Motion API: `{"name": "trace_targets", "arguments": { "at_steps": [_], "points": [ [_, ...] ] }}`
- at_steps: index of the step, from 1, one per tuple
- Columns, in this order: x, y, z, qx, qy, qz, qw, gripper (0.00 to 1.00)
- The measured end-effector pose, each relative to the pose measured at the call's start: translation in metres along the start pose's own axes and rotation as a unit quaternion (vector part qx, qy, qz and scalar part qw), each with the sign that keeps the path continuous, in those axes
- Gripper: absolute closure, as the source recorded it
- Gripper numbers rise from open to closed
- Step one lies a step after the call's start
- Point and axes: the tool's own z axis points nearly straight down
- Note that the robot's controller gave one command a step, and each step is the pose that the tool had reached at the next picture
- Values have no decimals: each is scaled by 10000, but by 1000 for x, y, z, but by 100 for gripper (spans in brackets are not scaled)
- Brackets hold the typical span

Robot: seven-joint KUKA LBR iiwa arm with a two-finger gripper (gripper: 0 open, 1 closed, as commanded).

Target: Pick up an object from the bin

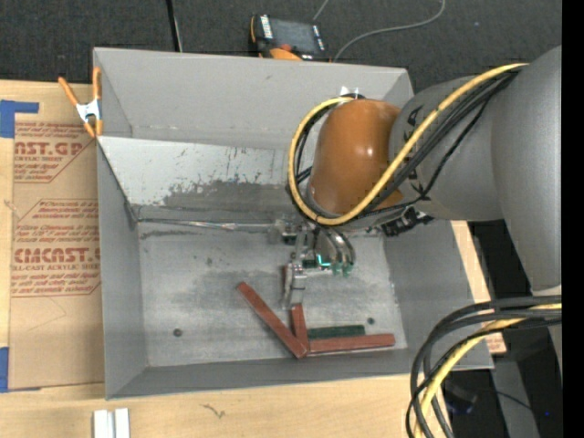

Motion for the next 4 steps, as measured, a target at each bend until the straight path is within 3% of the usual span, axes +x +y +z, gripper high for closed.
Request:
{"name": "trace_targets", "arguments": {
  "at_steps": [1, 2, 3, 4],
  "points": [
    [42, 20, 62, 9, 2, 517, 9987, 0],
    [44, 22, 28, -6, -39, 1099, 9939, 0],
    [72, 28, 25, -3, -19, 1748, 9846, 0],
    [69, 29, 61, -2, -14, 2131, 9770, 0]
  ]
}}
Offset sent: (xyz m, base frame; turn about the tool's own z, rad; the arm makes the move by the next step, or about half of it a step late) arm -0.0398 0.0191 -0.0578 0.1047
